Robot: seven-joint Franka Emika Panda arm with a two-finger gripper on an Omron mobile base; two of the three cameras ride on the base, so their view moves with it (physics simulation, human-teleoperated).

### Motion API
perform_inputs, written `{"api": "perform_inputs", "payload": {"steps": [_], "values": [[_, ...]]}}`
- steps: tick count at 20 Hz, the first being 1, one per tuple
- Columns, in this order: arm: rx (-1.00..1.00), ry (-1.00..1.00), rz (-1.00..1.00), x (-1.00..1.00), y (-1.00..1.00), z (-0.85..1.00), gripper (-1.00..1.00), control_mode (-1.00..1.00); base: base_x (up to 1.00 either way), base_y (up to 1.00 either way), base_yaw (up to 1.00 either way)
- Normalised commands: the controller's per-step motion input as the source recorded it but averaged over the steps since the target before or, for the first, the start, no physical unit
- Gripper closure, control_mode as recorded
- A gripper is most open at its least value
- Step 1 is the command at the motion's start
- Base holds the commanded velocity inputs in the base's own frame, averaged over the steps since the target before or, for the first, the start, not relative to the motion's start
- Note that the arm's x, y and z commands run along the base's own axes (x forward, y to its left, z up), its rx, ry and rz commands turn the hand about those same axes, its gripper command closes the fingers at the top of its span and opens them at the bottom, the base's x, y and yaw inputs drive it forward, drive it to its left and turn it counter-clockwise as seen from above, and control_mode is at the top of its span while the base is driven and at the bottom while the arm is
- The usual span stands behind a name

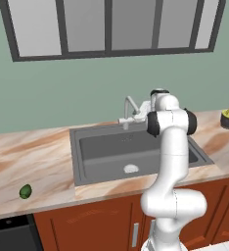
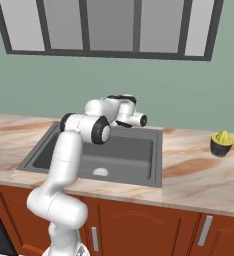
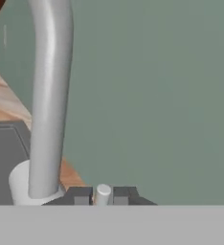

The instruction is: Turn on the sink faucet. Then move the avocado from the counter to the sink. Turn off the sink. Move the vegetable from the sink to the pot next to the stove. Finally move the pot to the front center burner.

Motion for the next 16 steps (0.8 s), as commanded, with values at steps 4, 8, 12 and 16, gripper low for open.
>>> {"api": "perform_inputs", "payload": {"steps": [4,8,12,16], "values": [[0.00,0.00,-0.31,0.06,-0.12,-0.07,1.00,-1.00,0.00,0.00,0.00],[0.03,0.01,-0.25,0.06,-0.38,-0.02,1.00,-1.00,0.00,0.00,0.00],[0.07,0.01,-0.13,0.02,-0.67,-0.07,1.00,-1.00,0.00,0.00,0.00],[0.07,0.02,-0.06,0.04,-0.73,-0.16,1.00,-1.00,0.00,0.00,0.00]]}}
